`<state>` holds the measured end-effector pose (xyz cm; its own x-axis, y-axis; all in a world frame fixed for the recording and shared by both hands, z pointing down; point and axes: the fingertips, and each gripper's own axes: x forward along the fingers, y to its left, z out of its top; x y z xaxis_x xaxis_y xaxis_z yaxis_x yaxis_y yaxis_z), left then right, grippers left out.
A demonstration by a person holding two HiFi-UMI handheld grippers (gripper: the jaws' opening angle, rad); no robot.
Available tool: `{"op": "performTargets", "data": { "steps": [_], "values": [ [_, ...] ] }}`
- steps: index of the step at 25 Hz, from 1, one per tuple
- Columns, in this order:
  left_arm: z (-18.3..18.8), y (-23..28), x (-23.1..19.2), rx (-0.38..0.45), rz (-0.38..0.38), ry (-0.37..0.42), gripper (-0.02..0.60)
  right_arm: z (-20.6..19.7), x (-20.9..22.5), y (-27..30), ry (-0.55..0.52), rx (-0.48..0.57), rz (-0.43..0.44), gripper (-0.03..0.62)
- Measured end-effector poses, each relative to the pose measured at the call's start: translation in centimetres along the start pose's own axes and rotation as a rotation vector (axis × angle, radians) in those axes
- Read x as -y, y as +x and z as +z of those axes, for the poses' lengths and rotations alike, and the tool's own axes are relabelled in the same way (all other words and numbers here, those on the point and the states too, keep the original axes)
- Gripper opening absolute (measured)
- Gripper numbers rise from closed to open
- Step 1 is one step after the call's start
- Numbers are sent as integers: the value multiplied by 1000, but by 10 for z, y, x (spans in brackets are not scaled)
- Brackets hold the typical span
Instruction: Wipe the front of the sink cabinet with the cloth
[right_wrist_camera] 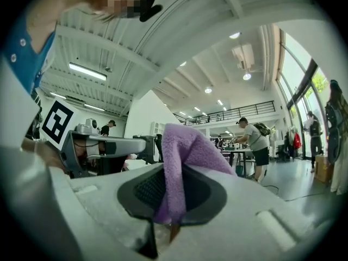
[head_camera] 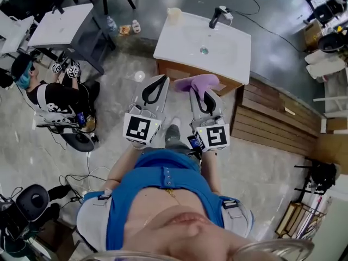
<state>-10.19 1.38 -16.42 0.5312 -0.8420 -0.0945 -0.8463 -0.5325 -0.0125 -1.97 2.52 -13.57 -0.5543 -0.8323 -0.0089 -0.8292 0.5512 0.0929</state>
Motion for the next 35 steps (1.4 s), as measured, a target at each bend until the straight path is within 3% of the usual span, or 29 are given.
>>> {"op": "performTargets", "data": {
  "steps": [6, 11, 16, 21, 29, 35],
  "values": [
    [-23, 70, -33, -35, 20, -19, 0, -8, 55, 57, -7, -21, 42, 58],
    [-44, 100, -56, -61, 19, -40, 0, -28, 84, 91, -15, -49, 25, 58],
    [-58, 102, -68, -62, -11, -51, 0, -50, 87, 99, -70, -105, -16, 58],
    [-88, 89, -75, -91, -65, -66, 0, -74, 64, 95, -42, -125, -59, 58],
    [-173, 102, -80, -131, -43, -96, -2, -181, 87, 82, 39, -197, -111, 58],
    [-271, 131, -85, -166, -47, -110, -1, -262, 119, 97, 20, -218, -116, 58]
  ]
}}
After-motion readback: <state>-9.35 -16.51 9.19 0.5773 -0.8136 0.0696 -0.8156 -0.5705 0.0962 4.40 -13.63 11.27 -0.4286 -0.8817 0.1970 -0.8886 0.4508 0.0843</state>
